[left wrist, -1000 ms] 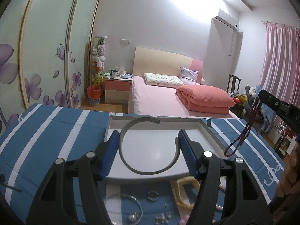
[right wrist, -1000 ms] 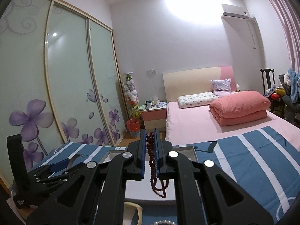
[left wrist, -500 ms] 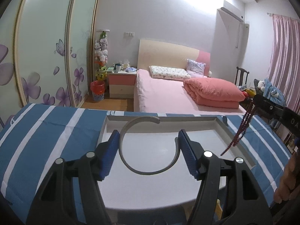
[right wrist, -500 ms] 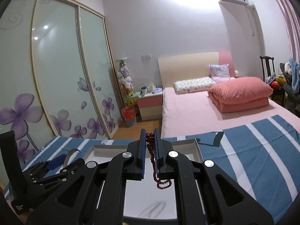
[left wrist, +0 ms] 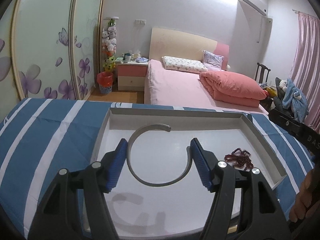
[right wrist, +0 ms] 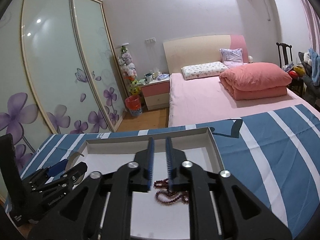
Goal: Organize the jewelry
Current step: 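Carry both pieces into the gray tray and open both tools to release, then withdraw the left tool while the right tool grasps the silver pearl pendant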
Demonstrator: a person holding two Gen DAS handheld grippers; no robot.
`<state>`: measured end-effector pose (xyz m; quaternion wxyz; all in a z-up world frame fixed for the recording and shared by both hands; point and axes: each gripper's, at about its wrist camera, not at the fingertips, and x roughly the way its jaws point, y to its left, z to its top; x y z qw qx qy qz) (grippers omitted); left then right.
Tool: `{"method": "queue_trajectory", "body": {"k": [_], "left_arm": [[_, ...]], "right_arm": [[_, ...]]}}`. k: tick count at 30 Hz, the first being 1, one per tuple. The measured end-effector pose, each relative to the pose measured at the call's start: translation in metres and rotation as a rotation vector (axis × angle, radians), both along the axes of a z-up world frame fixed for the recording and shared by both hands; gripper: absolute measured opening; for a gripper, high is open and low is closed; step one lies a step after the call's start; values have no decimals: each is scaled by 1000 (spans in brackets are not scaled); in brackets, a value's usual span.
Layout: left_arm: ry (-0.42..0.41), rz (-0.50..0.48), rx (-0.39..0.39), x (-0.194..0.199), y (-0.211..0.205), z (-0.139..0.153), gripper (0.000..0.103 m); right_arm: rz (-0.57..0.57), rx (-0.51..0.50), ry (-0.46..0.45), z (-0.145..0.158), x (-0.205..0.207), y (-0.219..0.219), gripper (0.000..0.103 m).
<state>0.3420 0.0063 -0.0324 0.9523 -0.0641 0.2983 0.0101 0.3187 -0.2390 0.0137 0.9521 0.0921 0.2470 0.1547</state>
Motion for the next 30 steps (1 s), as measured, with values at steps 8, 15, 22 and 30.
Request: {"method": "queue_trajectory", "body": {"k": [8, 15, 22, 30], "left_arm": [[-37, 16, 10, -6, 3, 9, 69], [-63, 28, 1, -26, 9, 23, 69], [-89, 17, 8, -74, 19, 33, 69], [-55, 11, 17, -136, 31, 22, 73]], "right_arm": [[-7, 4, -15, 7, -4, -1, 32], [-6, 5, -25, 12, -24, -8, 32], [-3, -10, -6, 11, -57, -18, 32], [-10, -87, 90, -14, -92, -31, 32]]}}
